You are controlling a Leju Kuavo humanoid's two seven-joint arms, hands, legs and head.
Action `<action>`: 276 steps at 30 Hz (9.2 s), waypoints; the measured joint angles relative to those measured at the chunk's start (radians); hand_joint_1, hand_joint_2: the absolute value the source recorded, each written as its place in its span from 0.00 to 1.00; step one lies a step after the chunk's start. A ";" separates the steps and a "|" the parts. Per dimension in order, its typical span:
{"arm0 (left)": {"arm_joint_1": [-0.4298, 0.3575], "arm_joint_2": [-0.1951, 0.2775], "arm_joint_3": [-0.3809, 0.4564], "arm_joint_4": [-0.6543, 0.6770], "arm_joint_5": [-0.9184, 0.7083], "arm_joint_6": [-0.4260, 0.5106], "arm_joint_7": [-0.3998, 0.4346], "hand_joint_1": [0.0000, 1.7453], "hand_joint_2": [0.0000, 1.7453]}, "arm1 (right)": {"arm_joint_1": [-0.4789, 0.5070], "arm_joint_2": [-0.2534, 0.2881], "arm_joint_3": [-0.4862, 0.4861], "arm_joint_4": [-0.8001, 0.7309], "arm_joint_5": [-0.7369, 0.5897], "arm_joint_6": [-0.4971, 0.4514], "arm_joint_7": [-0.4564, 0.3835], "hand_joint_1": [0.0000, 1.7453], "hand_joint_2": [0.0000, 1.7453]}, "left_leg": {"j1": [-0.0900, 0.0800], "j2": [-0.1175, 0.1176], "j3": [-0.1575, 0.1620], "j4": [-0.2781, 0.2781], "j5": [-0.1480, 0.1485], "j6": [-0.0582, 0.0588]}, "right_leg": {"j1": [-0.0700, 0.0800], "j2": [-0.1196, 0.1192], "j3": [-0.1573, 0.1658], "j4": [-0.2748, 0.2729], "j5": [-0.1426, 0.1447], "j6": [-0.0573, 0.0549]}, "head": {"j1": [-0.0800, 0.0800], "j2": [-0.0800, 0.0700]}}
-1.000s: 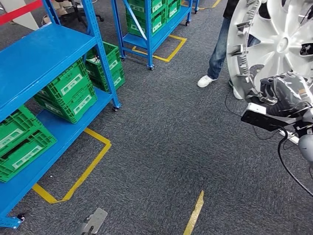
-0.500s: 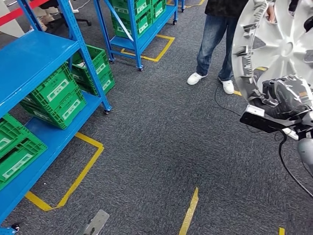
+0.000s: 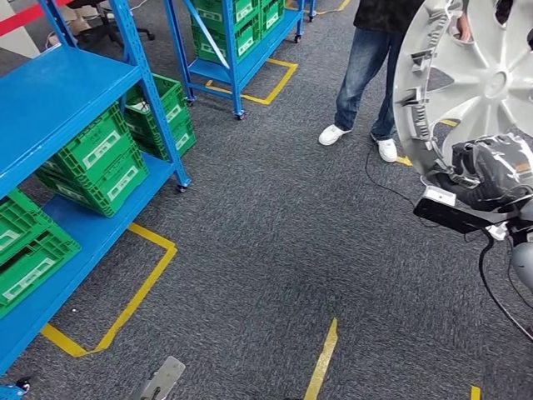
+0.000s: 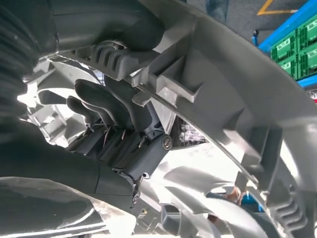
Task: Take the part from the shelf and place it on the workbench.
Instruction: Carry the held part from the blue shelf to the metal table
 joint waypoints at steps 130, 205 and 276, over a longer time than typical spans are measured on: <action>0.005 -0.011 -0.017 0.000 -0.002 0.052 0.042 0.00 1.00 | 0.072 -0.007 -0.062 -0.014 -0.022 0.012 -0.022 1.00 1.00 | -0.019 0.003 -0.061 0.055 -0.014 -0.018 | 0.004 -0.010 0.091 -0.145 0.015 -0.049 | -0.007 0.000; -0.003 -0.006 -0.034 0.000 0.006 0.055 0.037 0.00 1.00 | -0.029 0.062 0.148 -0.206 0.078 0.012 -0.097 1.00 1.00 | -0.003 -0.044 -0.010 0.012 -0.009 -0.011 | -0.002 0.081 0.064 -0.147 0.040 -0.025 | -0.004 0.000; -0.027 -0.016 -0.109 0.000 -0.035 0.031 0.075 0.00 1.00 | -0.395 0.445 0.559 0.084 0.072 0.095 -0.039 1.00 1.00 | 0.012 0.045 -0.013 0.018 -0.007 -0.017 | 0.021 -0.026 0.042 -0.044 0.001 -0.030 | 0.003 0.000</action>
